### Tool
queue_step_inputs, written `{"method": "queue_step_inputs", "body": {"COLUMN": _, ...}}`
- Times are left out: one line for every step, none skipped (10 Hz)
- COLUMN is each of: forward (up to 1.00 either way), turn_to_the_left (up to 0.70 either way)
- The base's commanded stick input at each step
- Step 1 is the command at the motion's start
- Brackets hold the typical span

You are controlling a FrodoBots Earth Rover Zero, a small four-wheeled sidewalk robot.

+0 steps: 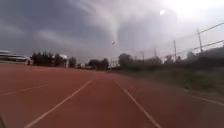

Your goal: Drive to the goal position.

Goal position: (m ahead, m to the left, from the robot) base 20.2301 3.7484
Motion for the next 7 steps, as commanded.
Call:
{"method": "queue_step_inputs", "body": {"forward": 0.7, "turn_to_the_left": 0.0}}
{"method": "queue_step_inputs", "body": {"forward": 0.7, "turn_to_the_left": 0.0}}
{"method": "queue_step_inputs", "body": {"forward": 0.7, "turn_to_the_left": 0.0}}
{"method": "queue_step_inputs", "body": {"forward": 0.7, "turn_to_the_left": 0.0}}
{"method": "queue_step_inputs", "body": {"forward": 0.7, "turn_to_the_left": 0.0}}
{"method": "queue_step_inputs", "body": {"forward": 0.7, "turn_to_the_left": 0.0}}
{"method": "queue_step_inputs", "body": {"forward": 0.7, "turn_to_the_left": 0.0}}
